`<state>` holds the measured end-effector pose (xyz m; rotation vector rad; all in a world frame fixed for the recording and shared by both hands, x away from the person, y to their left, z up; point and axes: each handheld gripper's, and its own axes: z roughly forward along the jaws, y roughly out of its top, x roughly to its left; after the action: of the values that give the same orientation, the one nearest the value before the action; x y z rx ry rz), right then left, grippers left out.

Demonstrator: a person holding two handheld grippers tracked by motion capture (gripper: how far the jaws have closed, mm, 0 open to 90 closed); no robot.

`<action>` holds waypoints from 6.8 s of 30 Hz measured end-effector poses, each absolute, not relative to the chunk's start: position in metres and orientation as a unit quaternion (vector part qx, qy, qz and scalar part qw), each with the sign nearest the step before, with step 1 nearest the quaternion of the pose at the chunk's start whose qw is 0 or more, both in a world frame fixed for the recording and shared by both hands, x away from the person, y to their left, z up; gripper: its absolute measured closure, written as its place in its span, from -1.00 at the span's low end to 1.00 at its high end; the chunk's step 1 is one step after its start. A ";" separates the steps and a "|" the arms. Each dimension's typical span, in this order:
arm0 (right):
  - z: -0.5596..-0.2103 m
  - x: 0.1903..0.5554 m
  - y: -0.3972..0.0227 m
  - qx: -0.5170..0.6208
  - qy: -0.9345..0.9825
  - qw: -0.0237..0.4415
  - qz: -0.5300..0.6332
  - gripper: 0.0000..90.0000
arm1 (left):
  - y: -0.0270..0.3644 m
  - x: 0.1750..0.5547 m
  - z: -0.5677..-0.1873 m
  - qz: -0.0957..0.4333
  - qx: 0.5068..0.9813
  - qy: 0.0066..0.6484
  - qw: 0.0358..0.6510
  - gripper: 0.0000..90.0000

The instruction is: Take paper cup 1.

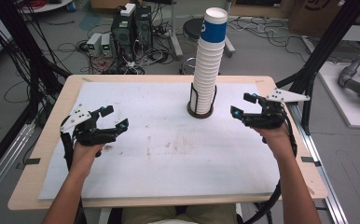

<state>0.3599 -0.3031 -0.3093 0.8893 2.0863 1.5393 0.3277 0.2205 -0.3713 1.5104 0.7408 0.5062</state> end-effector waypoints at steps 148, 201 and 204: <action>-0.242 0.499 -0.223 0.315 0.758 0.213 0.530 -0.62 | 0.015 0.507 -0.123 0.198 0.663 0.195 0.695 -0.38; -0.358 0.346 -0.269 0.288 0.776 0.160 0.538 -0.62 | 0.149 0.366 -0.318 0.157 0.709 0.212 0.654 -0.38; -0.363 0.344 -0.264 0.285 0.781 0.161 0.532 -0.62 | 0.145 0.362 -0.329 0.150 0.712 0.212 0.653 -0.38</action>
<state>0.3436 -0.2644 -0.3635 0.8146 2.2297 1.5176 0.3622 0.1450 -0.3287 1.6150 0.4821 0.3408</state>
